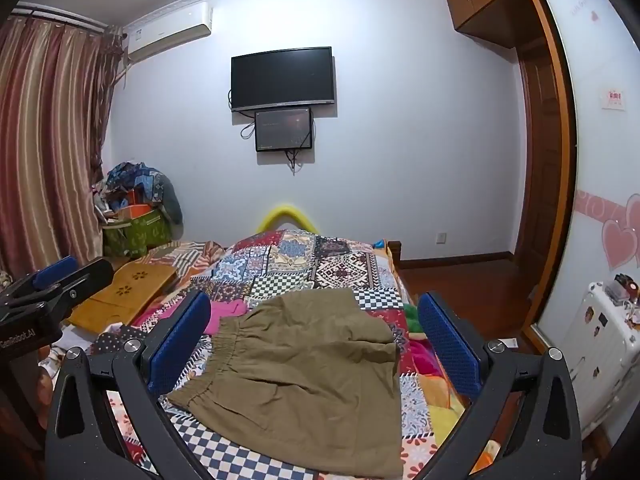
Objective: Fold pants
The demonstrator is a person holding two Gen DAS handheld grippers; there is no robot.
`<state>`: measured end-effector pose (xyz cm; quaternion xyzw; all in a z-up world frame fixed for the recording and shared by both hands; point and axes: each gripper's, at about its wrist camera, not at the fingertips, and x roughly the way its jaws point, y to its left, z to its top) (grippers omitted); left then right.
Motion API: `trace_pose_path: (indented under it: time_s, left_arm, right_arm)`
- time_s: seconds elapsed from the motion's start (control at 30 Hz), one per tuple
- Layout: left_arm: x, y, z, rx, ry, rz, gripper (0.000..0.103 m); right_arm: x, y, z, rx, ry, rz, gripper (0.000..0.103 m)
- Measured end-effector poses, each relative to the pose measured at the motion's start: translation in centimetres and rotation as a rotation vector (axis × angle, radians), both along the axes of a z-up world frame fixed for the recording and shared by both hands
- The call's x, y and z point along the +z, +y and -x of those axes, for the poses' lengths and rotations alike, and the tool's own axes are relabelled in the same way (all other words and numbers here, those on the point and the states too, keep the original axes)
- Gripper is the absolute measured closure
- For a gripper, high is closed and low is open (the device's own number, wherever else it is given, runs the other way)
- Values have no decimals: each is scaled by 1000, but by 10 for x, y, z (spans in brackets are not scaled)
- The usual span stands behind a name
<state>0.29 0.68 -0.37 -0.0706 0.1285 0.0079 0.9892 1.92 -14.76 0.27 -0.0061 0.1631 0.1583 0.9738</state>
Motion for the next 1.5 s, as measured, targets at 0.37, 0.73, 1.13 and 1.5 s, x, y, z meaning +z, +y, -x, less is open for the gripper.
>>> trace_pose_path:
  time_s: [0.37,0.73,1.13,1.5]
  left_arm:
    - [-4,-1,-1,9,1,-17,0]
    - [-3,-3,-2,12,1,-15,0]
    - [-2,-3,-5,9,4,-8,0]
    - [-5,-3,-7,6,7,-5,0]
  right_arm:
    - [-1,0,-1,-2,5,2,0]
    - [-3,0,-1,-3,6,4,0]
    - [-4,0,-2,-6,9,6,0]
    - [-4,0,-2,-6,10,7,0]
